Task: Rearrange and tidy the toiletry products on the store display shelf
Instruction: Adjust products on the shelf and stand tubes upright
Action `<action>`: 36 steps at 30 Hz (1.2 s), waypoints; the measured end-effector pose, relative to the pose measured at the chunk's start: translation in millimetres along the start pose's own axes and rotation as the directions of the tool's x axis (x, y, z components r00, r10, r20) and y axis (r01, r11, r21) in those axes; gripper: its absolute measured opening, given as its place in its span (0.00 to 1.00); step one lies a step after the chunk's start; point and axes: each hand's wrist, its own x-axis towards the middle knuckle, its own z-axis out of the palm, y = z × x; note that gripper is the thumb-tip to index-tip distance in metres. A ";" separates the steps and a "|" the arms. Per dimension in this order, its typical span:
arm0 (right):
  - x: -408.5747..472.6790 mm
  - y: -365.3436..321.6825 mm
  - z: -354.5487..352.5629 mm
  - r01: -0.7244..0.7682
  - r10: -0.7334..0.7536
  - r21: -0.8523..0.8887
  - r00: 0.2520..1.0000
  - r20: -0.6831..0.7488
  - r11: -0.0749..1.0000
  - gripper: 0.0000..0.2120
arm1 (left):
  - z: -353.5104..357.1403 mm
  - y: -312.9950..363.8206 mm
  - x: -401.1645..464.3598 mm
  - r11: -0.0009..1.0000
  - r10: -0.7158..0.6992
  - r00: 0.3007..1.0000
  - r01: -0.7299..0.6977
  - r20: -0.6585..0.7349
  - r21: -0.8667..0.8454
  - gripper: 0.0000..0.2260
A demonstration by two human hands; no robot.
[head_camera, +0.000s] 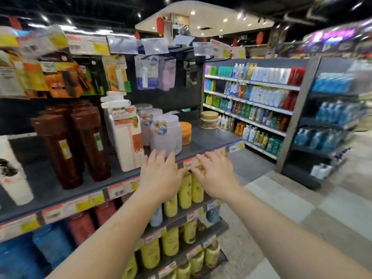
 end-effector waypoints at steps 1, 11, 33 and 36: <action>8.2 11.7 0.5 -0.020 0.020 -0.015 1.000 -0.005 1.000 0.26 | 6.3 9.0 13.6 0.999 0.031 0.999 -0.031 -0.010 -0.010 0.30; 106.0 102.3 6.0 -0.072 0.073 -0.045 0.997 0.031 0.996 0.26 | 53.7 73.9 136.9 0.974 0.202 0.979 -0.199 0.015 -0.110 0.29; 253.8 166.0 47.9 0.621 -0.637 0.204 0.770 0.021 0.757 0.27 | 83.1 129.4 173.9 0.899 -0.432 0.898 0.437 -0.086 0.038 0.29; 246.9 143.7 47.1 0.670 -0.695 0.284 0.719 -0.016 0.686 0.25 | 66.5 124.5 156.0 0.863 -0.494 0.857 0.504 -0.144 0.038 0.28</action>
